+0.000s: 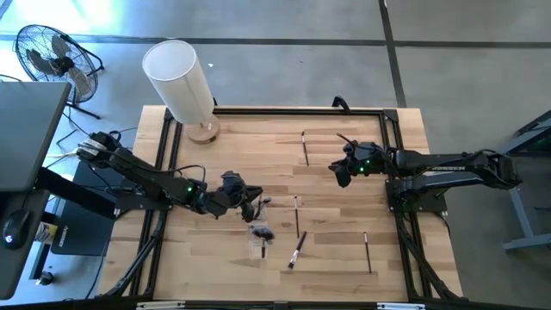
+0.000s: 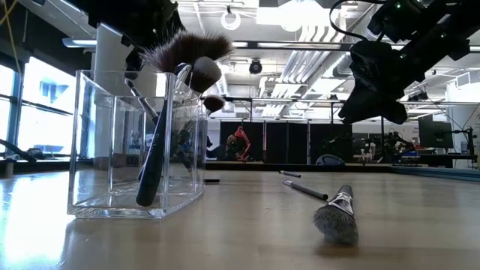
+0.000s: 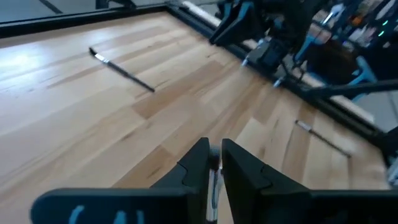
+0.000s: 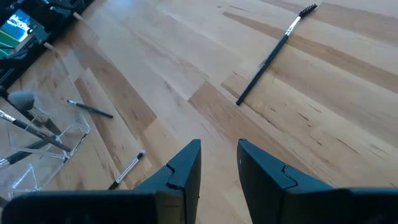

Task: Put items in baskets/containers
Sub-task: Put the foundation brush into the transparent organizer, then put the lash brush into the transparent organizer

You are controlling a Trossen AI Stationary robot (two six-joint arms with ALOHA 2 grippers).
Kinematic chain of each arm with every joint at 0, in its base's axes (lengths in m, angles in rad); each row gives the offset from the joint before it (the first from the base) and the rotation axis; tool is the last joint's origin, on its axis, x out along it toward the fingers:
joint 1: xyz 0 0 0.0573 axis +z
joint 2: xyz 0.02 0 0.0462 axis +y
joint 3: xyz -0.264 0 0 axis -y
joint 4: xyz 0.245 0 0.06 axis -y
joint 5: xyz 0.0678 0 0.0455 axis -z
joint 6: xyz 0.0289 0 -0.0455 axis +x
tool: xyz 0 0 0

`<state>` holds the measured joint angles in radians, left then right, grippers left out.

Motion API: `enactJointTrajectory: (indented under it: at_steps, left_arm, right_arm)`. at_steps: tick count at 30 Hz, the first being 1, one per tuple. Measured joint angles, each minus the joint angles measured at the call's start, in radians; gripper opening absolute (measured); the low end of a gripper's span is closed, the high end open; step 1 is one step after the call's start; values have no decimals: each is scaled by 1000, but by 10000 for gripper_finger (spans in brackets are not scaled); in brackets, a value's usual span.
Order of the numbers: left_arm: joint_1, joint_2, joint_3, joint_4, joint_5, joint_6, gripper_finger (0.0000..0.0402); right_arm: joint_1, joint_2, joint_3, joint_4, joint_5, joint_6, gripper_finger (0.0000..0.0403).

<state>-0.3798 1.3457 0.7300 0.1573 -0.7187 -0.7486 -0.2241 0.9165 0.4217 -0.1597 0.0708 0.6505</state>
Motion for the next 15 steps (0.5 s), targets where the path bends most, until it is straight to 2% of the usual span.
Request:
enactJointTrajectory:
  at_steps: [4,9,12,15]
  left_arm:
    - [0,1,0,-38,18,0,57]
    - [0,1,0,-57,161,16,64]
    - [0,1,2,-63,208,-7,64]
    - [0,-7,27,-142,187,-66,64]
  right_arm:
    - [0,0,0,1,24,-1,98]
    - [0,0,0,39,84,-4,98]
    - [-4,2,0,130,126,-7,98]
    - [-26,28,0,307,121,-63,98]
